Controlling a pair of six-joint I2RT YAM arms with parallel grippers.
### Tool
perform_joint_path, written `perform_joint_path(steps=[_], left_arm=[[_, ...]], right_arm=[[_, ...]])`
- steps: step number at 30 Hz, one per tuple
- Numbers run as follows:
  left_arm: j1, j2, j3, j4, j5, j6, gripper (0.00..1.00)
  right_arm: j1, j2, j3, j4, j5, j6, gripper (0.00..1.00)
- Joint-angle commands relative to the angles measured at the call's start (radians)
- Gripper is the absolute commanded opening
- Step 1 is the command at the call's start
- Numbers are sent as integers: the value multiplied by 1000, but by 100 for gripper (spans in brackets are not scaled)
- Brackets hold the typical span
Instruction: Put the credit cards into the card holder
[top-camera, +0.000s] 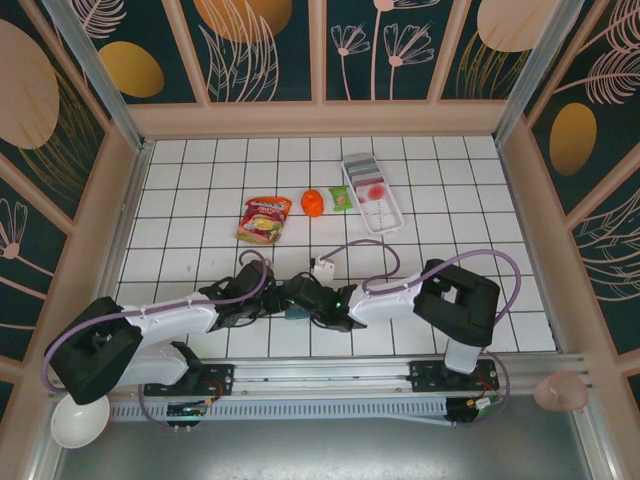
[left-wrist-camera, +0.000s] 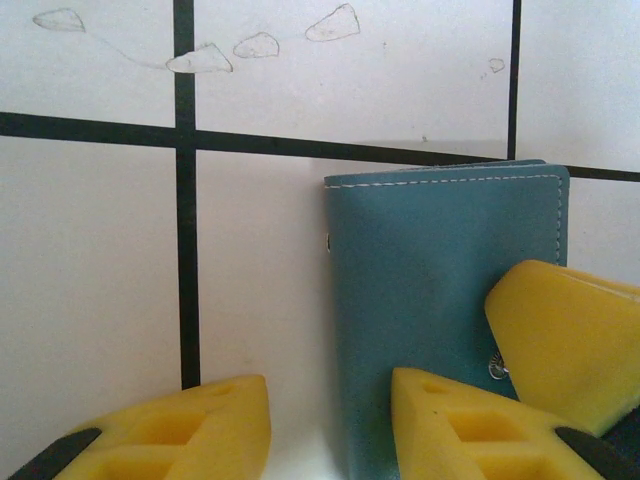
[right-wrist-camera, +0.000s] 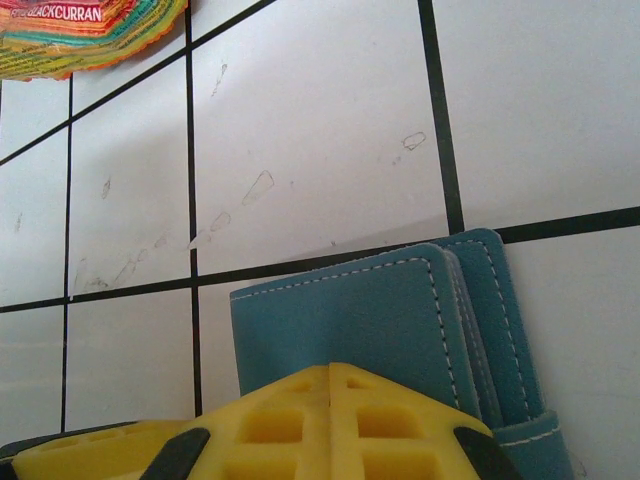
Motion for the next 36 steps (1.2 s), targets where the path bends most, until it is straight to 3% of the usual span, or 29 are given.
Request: perform_joint_path(steps=[1, 12, 20, 23, 28, 36], left_arm=[[-25, 101, -66, 122, 153, -29, 39], [-25, -113, -82, 5, -31, -107, 40], [-22, -393, -99, -235, -278, -217, 39], [-15, -476, -117, -310, -330, -269, 38], [58, -550, -124, -375, -329, -270, 37], [218, -485, -62, -421, -289, -202, 37]], right_arm=[[32, 53, 8, -47, 14, 32, 0], [109, 120, -8, -118, -3, 101, 0], [126, 170, 2, -155, -23, 104, 0], [142, 200, 54, -246, -5, 88, 0], [176, 281, 157, -385, -1, 52, 0], [217, 405, 297, -573, -1, 11, 0]])
